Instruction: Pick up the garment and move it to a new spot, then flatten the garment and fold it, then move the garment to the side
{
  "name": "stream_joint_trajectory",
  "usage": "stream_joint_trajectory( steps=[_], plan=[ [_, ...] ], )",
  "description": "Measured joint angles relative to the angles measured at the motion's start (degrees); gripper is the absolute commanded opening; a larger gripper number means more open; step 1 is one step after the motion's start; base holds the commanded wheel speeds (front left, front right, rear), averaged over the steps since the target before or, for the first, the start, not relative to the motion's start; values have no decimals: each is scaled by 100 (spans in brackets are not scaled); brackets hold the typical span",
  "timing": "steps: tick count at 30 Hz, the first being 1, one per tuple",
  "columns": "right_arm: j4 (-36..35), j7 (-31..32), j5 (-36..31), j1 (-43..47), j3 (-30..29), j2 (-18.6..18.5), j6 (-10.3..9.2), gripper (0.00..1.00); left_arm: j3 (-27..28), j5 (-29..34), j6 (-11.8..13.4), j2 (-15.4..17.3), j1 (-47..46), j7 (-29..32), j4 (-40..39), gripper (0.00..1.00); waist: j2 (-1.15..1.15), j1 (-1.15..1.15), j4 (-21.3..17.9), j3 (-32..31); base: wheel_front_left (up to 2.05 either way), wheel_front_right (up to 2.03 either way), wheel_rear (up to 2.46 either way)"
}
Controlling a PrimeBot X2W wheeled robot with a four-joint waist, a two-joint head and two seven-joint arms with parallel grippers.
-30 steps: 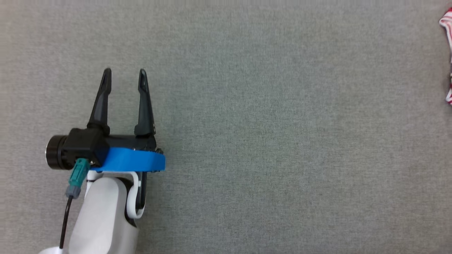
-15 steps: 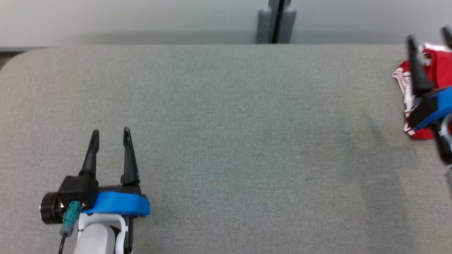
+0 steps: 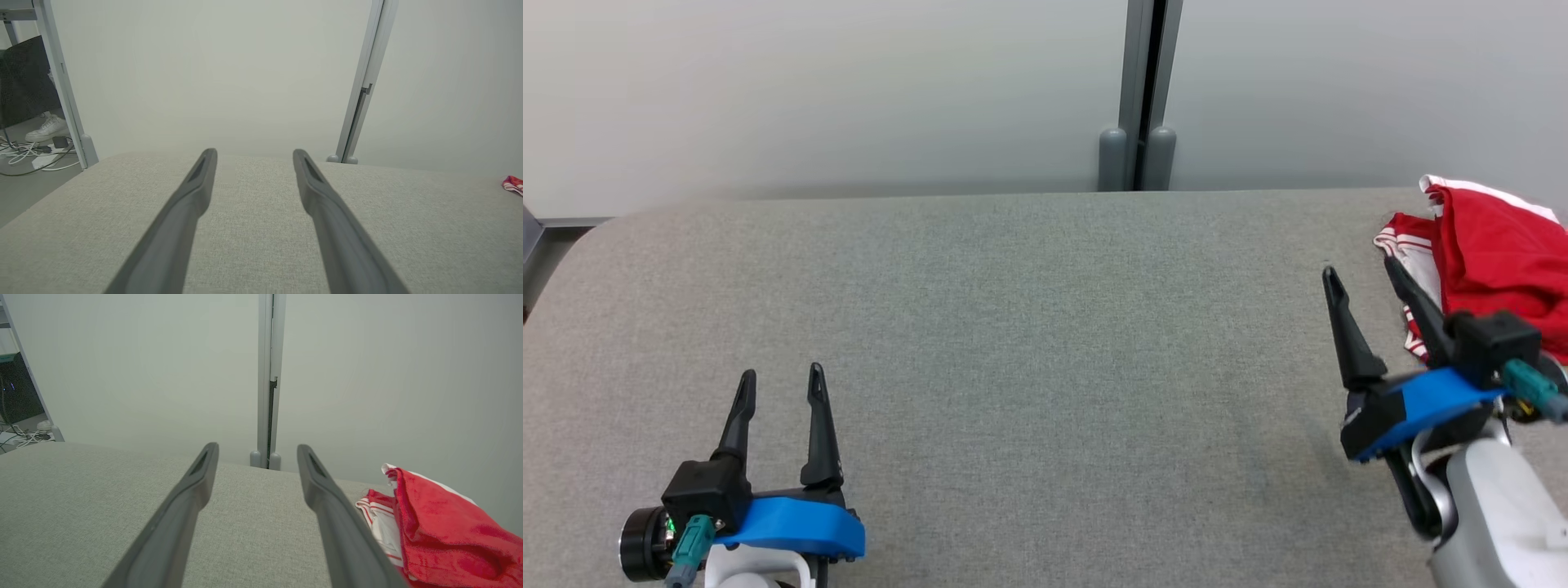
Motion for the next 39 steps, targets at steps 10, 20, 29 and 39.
stream_joint_trajectory(
  steps=[10,20,29,39],
  plan=[
    [-1177,292,-339,1263,-735,533,0,100,-51,-4,60,64,112,125,-133,100,0,0,21,-134,0,0,0],
    [-1796,587,-611,1617,-916,816,0,100,-112,-57,93,86,105,199,-204,100,0,2,41,-69,0,0,0],
    [-1616,555,-697,1507,-1003,890,0,100,-162,-107,99,87,-27,200,-129,100,0,1,121,-23,0,0,0],
    [-1473,475,-701,1479,-1004,917,0,100,-172,-197,91,111,-77,192,-52,100,0,1,138,-24,0,0,0]
  ],
)
